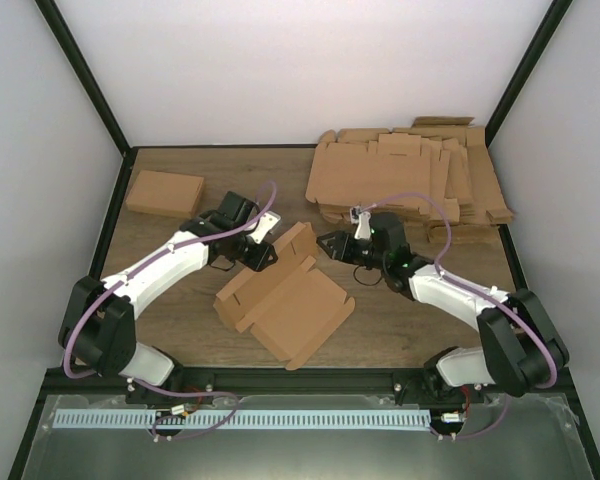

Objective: Fold the paper box

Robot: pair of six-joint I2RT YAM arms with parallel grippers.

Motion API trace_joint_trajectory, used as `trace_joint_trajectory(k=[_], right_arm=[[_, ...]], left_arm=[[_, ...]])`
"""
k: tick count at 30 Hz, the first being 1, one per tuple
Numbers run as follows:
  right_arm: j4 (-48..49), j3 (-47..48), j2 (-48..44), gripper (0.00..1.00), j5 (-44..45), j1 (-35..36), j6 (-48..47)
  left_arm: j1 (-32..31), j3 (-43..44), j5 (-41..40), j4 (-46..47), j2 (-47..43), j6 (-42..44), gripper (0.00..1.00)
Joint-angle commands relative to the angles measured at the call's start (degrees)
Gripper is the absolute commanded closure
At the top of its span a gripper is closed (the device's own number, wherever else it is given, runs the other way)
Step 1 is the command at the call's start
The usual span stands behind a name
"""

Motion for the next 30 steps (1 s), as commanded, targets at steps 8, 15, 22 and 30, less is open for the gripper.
trace_joint_trajectory(k=[8,15,22,30], right_arm=[[-3.83,1.23,-3.66,0.55,5.50,-0.58,-4.77],[-4.90,1.85,-4.68,0.55,6.96,-0.58,-6.76],[-8.08,3.94,-6.74,0.55,10.66,-0.67,-12.24],[-9.53,5.03,-7.95,0.55,11.42,-0.67,-15.24]], left_arm=[[-0.39,-0.90,-0.10,0.37,0.06,0.35,0.68],[-0.44,-0.86,-0.10,0.28,0.08,0.35,0.68],[-0.55,-0.86,-0.10,0.32,0.17,0.34,0.68],[-0.74,-0.94,-0.17,0.31,0.17,0.34,0.68]])
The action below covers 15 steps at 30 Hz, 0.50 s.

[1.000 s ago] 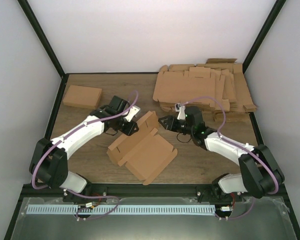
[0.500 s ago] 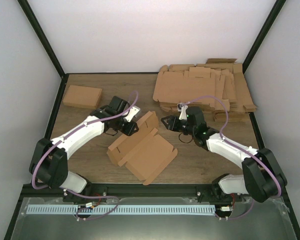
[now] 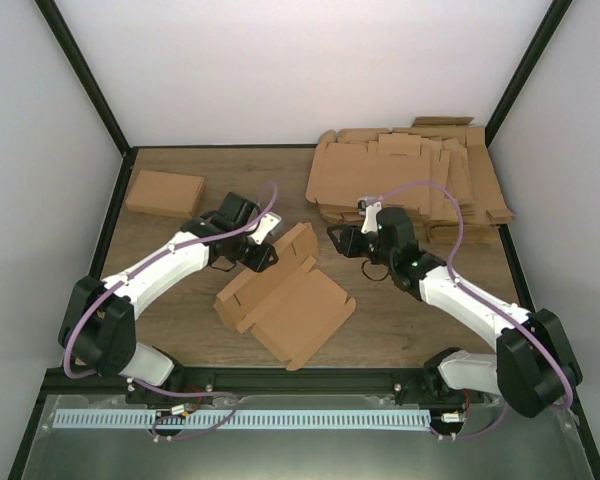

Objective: Fold the paper box

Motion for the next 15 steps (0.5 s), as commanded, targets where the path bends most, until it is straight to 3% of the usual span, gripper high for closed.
trace_joint_trajectory(k=[1,15], right_arm=[[-1.11,2.35,-1.01,0.55,1.42,-0.34,-2.77],[-0.86,2.19,-0.80,0.55,0.57,-0.34,-2.97]], left_arm=[[-0.45,-0.61,-0.14,-0.04,0.17,0.38,0.68],[-0.72,-0.61,-0.27,-0.07,0.18,0.51,0.68]])
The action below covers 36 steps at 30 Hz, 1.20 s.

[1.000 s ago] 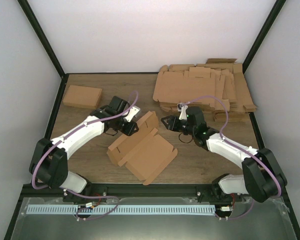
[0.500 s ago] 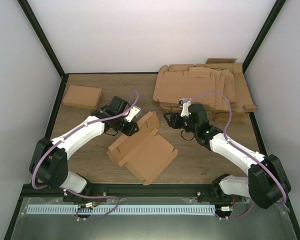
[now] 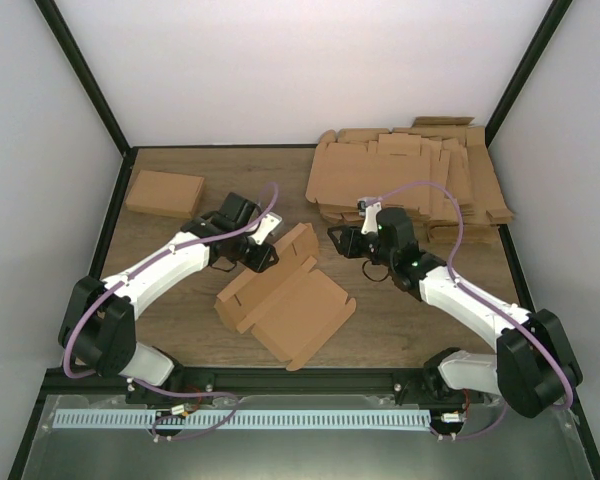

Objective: Fold the paper box

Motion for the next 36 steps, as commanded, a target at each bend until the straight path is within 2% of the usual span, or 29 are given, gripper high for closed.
trace_joint_trajectory(k=[1,28,36], right_arm=[[-0.32,2.04,-0.42,0.55,0.19,-0.34,-1.11],[-3.09,5.59,1.61,0.56,-1.82,-1.22,-5.46],[-5.71,9.56,4.82,0.57,-4.80,-1.18,-7.90]], left_arm=[[-0.40,-0.66,-0.11,-0.15,0.15,0.50,0.68],[-1.09,-0.75,-0.47,-0.26,-0.03,0.45,0.68],[-1.19,-0.64,-0.32,-0.20,-0.03,0.56,0.68]])
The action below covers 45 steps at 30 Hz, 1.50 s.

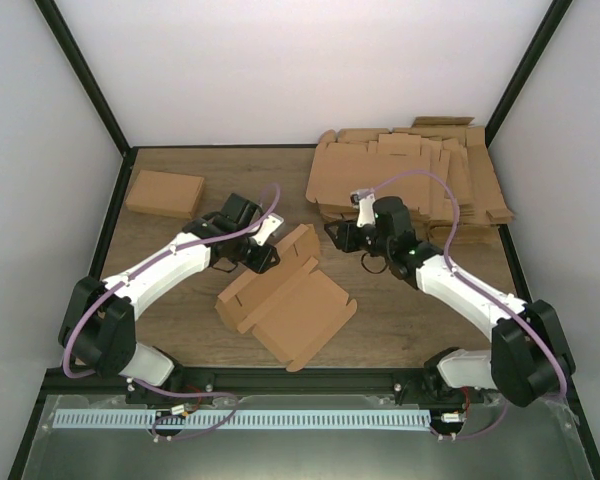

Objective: Fold the paper box

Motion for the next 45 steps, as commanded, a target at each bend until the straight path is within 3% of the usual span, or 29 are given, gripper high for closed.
trace_joint_trajectory(k=[1,10,23,31,45], right_arm=[[-1.71,5.22,2.85,0.58,-3.16,-0.41,-2.22],[-1.79,8.02,8.19,0.59,-6.19,-0.41,-1.84],[-3.73,11.47,9.24,0.64,-2.41,-0.41,-4.31],[-3.06,11.32,10.51,0.99,-3.61,-0.41,-5.57],[-2.43,14.23,15.99,0.99,-9.66,-0.37,-5.82]], left_arm=[[-0.44,-0.60,-0.15,-0.40,-0.03,0.56,0.68],[-0.60,-0.77,-0.18,-0.40,-0.03,0.43,0.68],[-0.79,-0.77,-0.30,-0.46,0.00,0.43,0.68],[-0.86,-0.86,-0.29,-0.37,0.08,0.35,0.68],[-1.14,-0.86,-0.40,-0.46,-0.19,0.40,0.68]])
